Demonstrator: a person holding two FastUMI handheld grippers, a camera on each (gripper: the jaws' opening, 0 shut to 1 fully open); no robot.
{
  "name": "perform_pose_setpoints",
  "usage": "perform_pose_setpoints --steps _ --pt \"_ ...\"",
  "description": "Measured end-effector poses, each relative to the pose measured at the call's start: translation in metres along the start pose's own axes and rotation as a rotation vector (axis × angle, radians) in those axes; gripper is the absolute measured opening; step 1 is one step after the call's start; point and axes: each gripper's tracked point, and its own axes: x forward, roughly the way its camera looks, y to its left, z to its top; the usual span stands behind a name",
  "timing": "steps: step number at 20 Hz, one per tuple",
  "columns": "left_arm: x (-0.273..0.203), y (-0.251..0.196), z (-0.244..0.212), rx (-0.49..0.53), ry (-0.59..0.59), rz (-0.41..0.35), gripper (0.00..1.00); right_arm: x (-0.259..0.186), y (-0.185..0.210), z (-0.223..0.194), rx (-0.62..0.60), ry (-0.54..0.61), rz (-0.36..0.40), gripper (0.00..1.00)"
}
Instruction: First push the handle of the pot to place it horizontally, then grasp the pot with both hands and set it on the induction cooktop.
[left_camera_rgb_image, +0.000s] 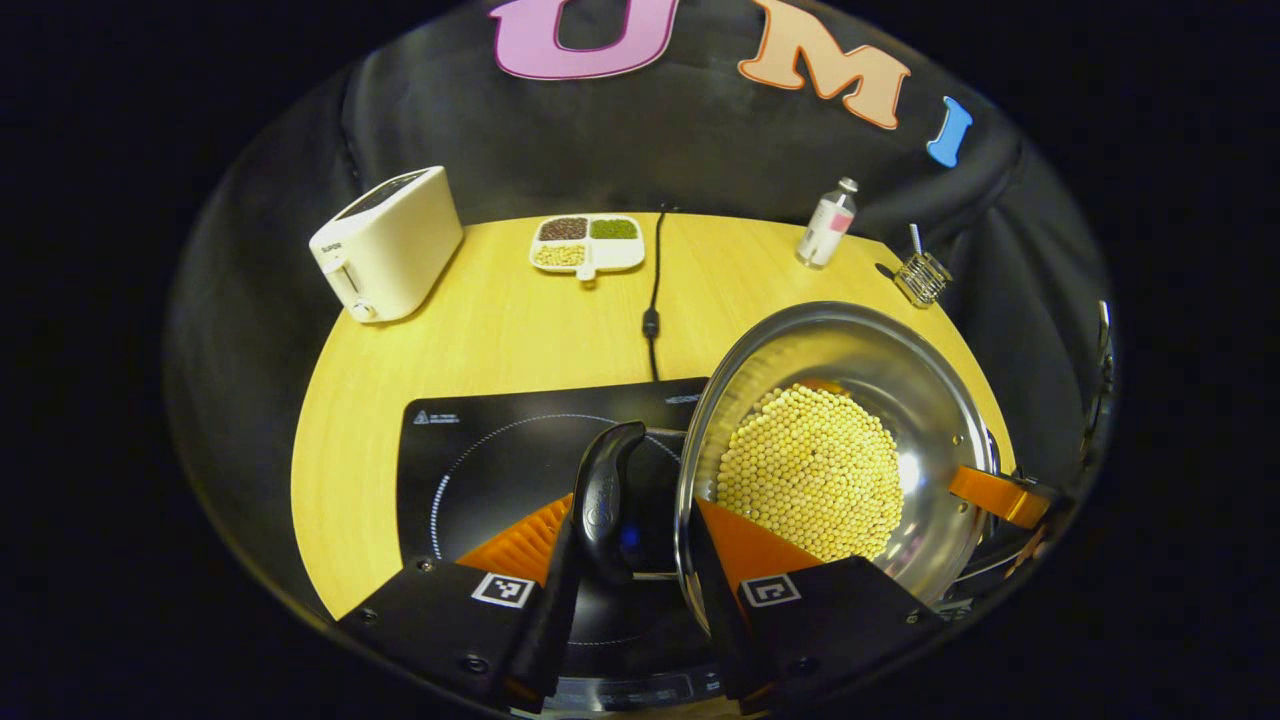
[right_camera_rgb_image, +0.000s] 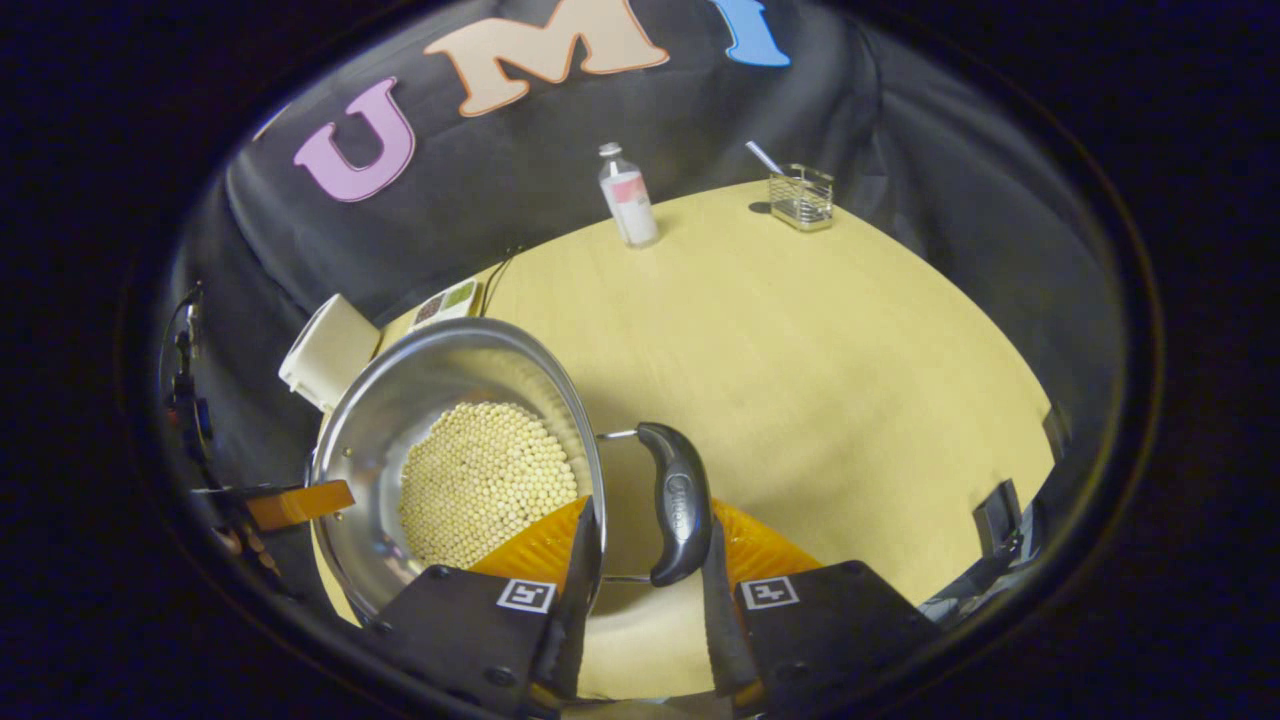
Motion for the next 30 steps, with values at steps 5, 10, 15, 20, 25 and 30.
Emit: perform_pose_setpoints --steps 5,10,15,20,25,30 --pt "-0.003 0.041 0.002 -0.033 -0.004 0.028 0.61 0.013 0.042 -0.005 -0.030 0.014 0.029 0.46" --pt "-0.006 0.079 -0.008 -0.066 -0.002 0.064 0.60 0.025 0.081 -0.013 -0.055 0.036 0.060 0.46" --pt "-0.010 0.108 -0.011 -0.083 -0.007 0.087 0.63 0.032 0.109 -0.019 -0.071 0.043 0.090 0.46" --pt "-0.015 0.125 -0.015 -0.096 -0.012 0.101 0.63 0.033 0.125 -0.025 -0.079 0.045 0.108 0.46" --pt "-0.019 0.139 -0.019 -0.106 -0.011 0.103 0.61 0.032 0.138 -0.033 -0.088 0.044 0.117 0.46" --pt "-0.022 0.156 -0.028 -0.143 0.001 0.101 0.63 0.031 0.155 -0.039 -0.106 0.040 0.138 0.46"
